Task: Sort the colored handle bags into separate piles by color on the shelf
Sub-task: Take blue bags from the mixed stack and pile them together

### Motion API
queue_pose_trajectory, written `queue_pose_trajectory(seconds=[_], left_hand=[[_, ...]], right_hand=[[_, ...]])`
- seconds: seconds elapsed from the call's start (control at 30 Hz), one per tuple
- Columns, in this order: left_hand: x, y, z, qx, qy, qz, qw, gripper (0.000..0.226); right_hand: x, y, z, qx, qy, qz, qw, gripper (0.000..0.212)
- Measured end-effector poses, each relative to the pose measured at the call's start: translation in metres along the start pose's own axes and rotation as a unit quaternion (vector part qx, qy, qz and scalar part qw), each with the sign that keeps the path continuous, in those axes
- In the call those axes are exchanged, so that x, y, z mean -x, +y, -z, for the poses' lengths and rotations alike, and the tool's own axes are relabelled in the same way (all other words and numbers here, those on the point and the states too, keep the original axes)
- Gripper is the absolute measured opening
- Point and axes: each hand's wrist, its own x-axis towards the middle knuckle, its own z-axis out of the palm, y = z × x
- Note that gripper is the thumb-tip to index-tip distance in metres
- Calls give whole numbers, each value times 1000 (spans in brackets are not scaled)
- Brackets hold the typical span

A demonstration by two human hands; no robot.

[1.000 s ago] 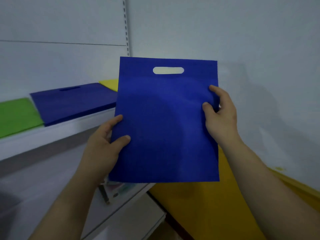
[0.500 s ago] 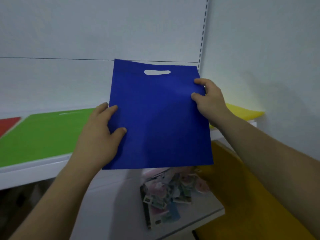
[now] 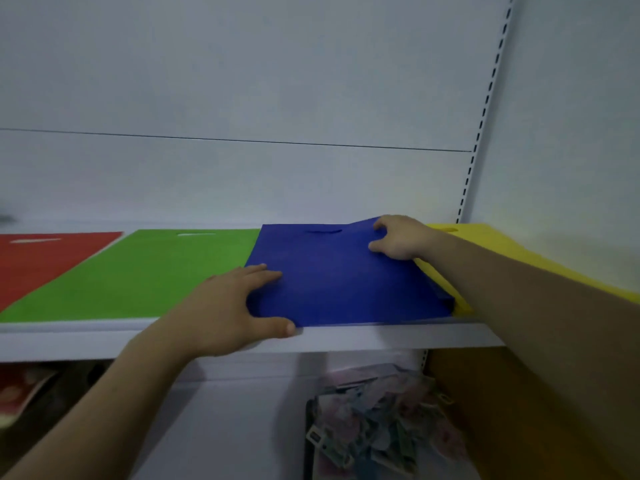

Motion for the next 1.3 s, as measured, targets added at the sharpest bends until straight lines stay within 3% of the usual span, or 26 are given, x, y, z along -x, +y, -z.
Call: queue_pose_trajectory(seconds=[0.17,0.3,0.43,0.67,0.8,1.1,1.17,1.3], left_hand=[[1,-2,-5,-12,31,-13,999,135],[2,0,-6,-26,37,-14,999,133],[3,-3,-10,-34,65,-20,997,129],[2,-7,-13,-22,75,-23,997,121],[2,-4,-13,-26,78,-17,996,101],[2,0,-10,-36,54,10,998,127],[3,3,-8,-35,43,14,998,120],[4,9,-1,-28,18,29,999,79]], right_hand=[[-6,9,-4,20,-70,15,997,72],[-5,10,-7,51,-127,22,990,73],[-7,12,-11,74,-93,29,992,65],[-4,12,-12,74,-114,24,990,61],[-5,14,-14,85,-113,24,990,61],[-7,13,-14,79,-132,9,988,77],[-8,13,-13,89,-131,14,987,76],[-8,11,-11,81,-113,35,990,76]])
